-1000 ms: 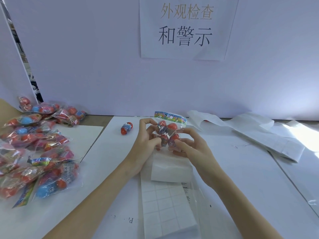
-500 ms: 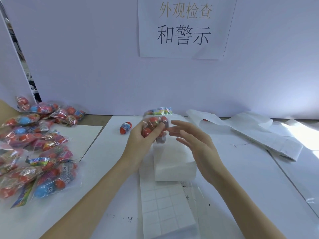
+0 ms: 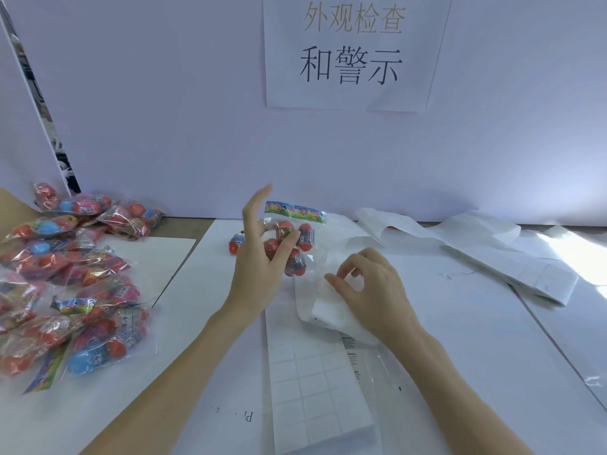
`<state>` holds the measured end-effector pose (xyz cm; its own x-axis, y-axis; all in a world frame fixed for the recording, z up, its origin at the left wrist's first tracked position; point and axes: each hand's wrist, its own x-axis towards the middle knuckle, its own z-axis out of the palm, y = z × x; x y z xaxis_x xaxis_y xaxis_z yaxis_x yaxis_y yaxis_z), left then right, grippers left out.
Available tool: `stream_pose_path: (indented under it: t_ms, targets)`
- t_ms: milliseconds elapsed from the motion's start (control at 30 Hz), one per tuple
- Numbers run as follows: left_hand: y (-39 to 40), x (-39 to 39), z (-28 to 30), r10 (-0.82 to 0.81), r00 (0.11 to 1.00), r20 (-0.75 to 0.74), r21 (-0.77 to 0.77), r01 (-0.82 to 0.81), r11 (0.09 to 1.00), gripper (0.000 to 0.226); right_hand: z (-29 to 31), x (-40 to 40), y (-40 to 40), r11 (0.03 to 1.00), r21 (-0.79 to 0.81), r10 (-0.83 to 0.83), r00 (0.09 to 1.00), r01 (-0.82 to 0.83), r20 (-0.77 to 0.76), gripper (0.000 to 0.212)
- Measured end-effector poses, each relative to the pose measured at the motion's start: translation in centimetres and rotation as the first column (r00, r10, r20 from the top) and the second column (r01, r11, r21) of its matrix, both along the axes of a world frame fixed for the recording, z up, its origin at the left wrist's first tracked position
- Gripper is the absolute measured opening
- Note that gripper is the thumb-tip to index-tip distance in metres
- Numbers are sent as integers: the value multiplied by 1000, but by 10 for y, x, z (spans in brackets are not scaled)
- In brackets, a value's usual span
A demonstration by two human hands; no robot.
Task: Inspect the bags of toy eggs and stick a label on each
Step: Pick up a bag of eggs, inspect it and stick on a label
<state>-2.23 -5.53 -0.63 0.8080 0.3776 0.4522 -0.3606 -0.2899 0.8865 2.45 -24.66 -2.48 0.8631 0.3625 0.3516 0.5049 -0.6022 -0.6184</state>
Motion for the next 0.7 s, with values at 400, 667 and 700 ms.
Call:
stream_pose_path:
  t_ms: [400,667,700]
  targets:
    - [-6,-10,-9,-324,922,-212,565,386,729,36,10,6,-8,986,106,-104,965,132,-241,63]
    - [-1,-11,-3,-345,905,-248,525,425,737,40,14,6,-11,986,91,-114,964,139,-240,60]
    - [-2,-9,-4,-335,915,-225,515,404,756,32,14,6,-11,982,131,-104,964,139,-244,58]
